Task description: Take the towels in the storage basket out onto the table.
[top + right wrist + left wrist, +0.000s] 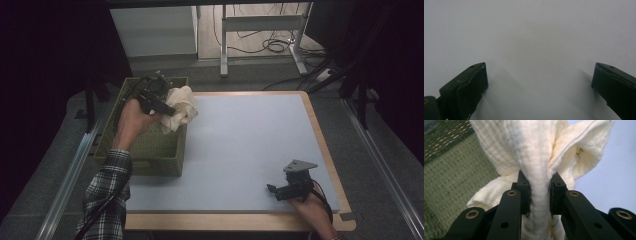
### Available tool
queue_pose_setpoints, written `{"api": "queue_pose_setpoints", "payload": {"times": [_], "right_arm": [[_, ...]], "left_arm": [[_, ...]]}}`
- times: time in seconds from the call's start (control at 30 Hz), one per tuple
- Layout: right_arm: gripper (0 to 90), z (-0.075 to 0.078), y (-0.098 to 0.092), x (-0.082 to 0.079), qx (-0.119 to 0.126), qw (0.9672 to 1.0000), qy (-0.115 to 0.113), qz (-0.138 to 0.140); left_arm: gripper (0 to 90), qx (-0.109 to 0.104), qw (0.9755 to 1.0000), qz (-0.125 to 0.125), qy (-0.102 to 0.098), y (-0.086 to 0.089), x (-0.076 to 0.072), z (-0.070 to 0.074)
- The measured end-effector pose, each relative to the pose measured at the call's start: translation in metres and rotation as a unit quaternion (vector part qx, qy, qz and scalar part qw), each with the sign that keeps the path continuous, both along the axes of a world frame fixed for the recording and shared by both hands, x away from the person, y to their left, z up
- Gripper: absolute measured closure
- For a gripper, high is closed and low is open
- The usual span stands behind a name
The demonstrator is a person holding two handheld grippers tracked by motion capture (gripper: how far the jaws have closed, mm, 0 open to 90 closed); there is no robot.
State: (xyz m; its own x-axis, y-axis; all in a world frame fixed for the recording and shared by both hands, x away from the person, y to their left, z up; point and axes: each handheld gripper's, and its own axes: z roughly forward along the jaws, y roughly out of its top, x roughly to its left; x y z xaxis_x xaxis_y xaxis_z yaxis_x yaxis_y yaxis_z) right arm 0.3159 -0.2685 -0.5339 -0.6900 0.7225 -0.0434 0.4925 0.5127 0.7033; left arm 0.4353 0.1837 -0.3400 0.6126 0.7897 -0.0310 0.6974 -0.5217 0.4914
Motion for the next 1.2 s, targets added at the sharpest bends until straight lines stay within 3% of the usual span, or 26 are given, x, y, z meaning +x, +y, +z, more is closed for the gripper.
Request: {"api": "queue_pose_setpoints", "payload": {"times": [0.3, 0.4, 0.73, 0.9, 1.2], "right_arm": [[0.6, 0.0, 0.0, 0.0, 0.0, 1.0, 0.001, 0.0], [0.6, 0.0, 0.0, 0.0, 0.0, 1.0, 0.001, 0.0], [0.6, 0.0, 0.0, 0.0, 0.0, 1.0, 0.001, 0.0], [0.6, 0.0, 0.0, 0.0, 0.001, 1.0, 0.001, 0.0], [0.6, 0.0, 0.0, 0.0, 0.0, 1.0, 0.001, 0.0]], "left_arm": [[75.7, 0.008, 0.9994, -0.032, 0.0, -0.037, 0.009, 0.001], [75.7, 0.002, 0.9994, -0.036, -0.001, -0.046, 0.011, 0.001], [75.6, 0.01, 0.997, -0.077, 0.002, -0.085, 0.017, -0.001], [75.5, 0.01, 0.9951, -0.098, 0.008, -0.111, 0.02, -0.009], [75.5, 0.015, 0.9929, -0.117, 0.017, -0.141, 0.023, -0.022]]}}
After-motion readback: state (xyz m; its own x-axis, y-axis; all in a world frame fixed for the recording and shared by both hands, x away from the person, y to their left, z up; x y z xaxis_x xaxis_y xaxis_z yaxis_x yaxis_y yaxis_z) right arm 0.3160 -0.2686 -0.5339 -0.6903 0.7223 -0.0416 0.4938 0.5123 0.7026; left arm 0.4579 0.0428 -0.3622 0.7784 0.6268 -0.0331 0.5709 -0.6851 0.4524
